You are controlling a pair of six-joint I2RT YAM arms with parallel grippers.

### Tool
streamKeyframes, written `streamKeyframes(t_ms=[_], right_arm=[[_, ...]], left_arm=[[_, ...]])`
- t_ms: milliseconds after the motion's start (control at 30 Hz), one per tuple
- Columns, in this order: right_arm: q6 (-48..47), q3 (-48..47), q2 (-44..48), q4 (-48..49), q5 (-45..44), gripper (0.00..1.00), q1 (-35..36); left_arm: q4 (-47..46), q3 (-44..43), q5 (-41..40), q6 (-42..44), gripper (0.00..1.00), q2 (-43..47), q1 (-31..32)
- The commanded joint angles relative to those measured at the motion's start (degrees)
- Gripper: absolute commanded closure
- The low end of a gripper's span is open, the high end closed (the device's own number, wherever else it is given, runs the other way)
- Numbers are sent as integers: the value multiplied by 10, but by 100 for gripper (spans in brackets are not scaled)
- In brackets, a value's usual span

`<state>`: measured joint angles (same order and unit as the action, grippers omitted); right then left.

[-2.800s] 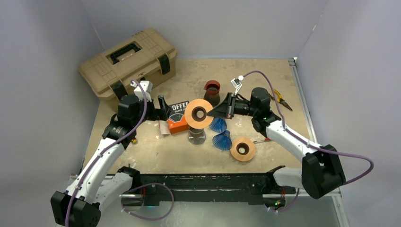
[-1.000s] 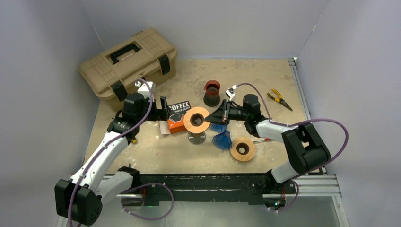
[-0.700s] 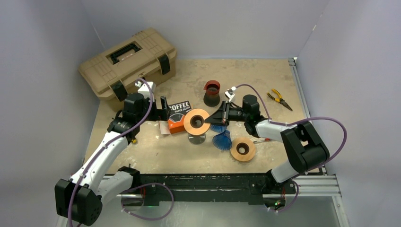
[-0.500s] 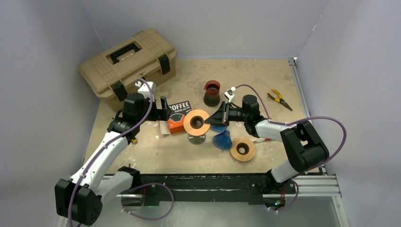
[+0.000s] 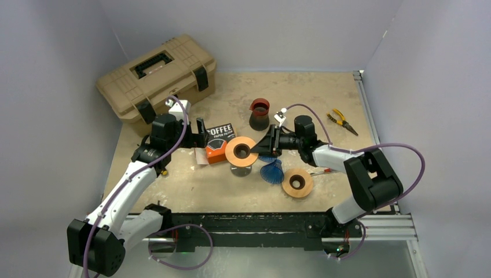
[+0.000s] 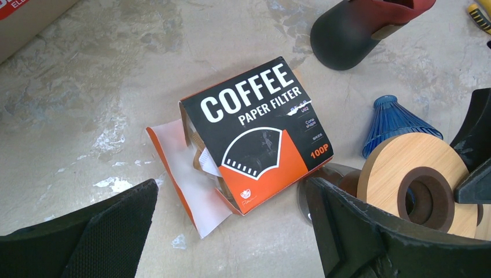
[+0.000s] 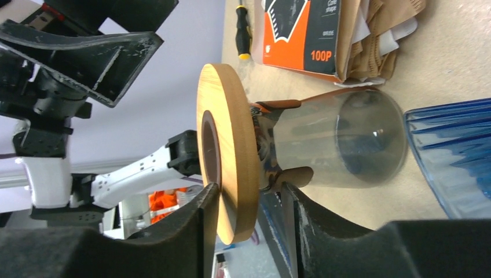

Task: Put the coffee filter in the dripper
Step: Place the dripper holder onto the coffee server.

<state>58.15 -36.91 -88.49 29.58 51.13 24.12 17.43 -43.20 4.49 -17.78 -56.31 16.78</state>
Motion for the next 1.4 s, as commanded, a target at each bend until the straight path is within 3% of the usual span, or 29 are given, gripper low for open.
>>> streamKeyframes(t_ms=[0,233,433,1000,1367], right_arm=[[-51,-34,25,-47,-25,50,2],[-117,-64,46,-125,-63,34,2],[-162,-91,60,-184,-84,31,3],[-178,-122,35,-218,-87,69,29],[-172,-117,31,-203,-92,67,41]], left_arm=[[-19,-7,8,9,1,5,-3],[-20,-7,9,9,1,5,-3],[-20,-7,10,9,1,5,-3],[-19,-7,11,10,1,8,-3],[-19,-7,14,10,1,7,-3]])
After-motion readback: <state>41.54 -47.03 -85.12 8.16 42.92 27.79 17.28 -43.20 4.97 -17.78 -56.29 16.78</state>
